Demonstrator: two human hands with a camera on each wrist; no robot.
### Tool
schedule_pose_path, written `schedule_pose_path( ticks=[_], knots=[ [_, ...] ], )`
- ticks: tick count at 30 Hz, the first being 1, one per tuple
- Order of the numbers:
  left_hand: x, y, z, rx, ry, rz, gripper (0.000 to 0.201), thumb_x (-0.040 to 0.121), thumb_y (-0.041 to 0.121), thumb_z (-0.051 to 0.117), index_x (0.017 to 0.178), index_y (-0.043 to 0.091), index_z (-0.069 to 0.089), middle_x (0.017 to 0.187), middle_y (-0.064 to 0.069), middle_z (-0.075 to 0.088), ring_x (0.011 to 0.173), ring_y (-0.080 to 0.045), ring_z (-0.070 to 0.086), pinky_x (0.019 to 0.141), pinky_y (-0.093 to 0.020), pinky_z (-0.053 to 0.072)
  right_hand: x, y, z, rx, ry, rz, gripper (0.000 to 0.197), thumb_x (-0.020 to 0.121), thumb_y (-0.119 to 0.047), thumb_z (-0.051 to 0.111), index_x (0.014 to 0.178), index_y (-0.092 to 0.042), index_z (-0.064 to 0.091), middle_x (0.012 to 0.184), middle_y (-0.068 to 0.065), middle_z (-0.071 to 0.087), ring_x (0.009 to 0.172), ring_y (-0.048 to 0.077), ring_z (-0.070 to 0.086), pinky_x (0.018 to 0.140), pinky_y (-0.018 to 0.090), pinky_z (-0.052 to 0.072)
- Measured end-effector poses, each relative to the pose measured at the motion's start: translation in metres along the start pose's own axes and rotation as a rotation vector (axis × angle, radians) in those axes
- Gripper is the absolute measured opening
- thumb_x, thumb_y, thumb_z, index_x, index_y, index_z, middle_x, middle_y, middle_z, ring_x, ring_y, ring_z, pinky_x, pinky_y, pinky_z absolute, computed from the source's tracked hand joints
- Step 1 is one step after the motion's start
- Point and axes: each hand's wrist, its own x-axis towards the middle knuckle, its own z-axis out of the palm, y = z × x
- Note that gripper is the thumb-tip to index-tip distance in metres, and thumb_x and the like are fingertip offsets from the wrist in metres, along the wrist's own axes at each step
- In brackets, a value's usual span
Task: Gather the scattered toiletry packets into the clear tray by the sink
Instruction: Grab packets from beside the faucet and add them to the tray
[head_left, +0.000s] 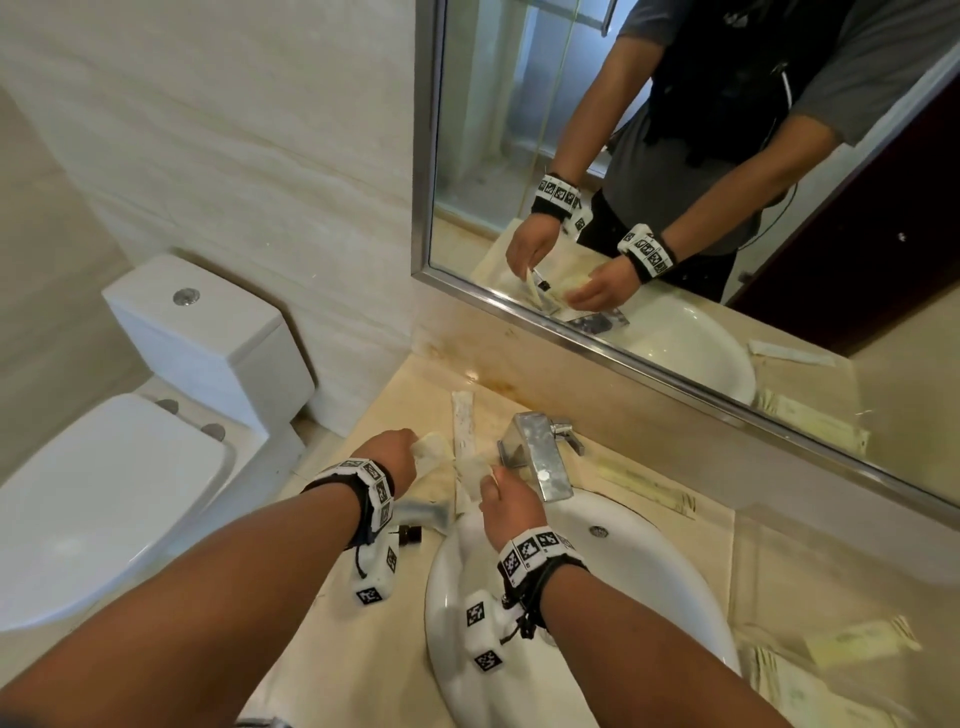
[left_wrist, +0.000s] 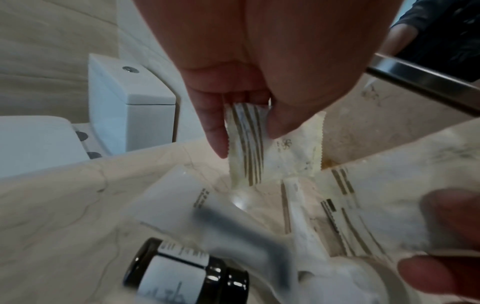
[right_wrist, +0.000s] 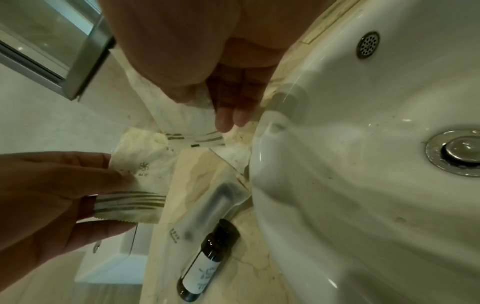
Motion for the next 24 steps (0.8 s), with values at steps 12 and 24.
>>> schedule_pose_path(
  ticks=[12,24],
  knots=[
    [-0.065,0.052,0.027,0.028,-0.030,0.120,0.029,0.091,0.026,0.050,0.118,0.017,0.059,0.118,-0.008,0.063,0.098,-0.025,0.057,0.082,-0.031,0.046,-0.079,0.046,-0.043,0.224,0.025,0.116,0.020,0.093,-0.035,0.052,0.087,-0.021,0.064,0.077,0.003,0.072,0.074,0.018,0.070,0.066,0.029,0.050],
    [-0.106,0.153,0.095,0.063,-0.110,0.316,0.049,0.084,0.026,0.061,0.133,0.024,0.055,0.131,-0.003,0.060,0.115,-0.022,0.058,0.095,-0.029,0.046,-0.151,0.166,-0.090,0.347,0.213,0.323,0.032,0.086,-0.043,0.060,0.069,-0.016,0.056,0.065,0.004,0.057,0.059,0.020,0.054,0.063,0.032,0.045]
  ],
)
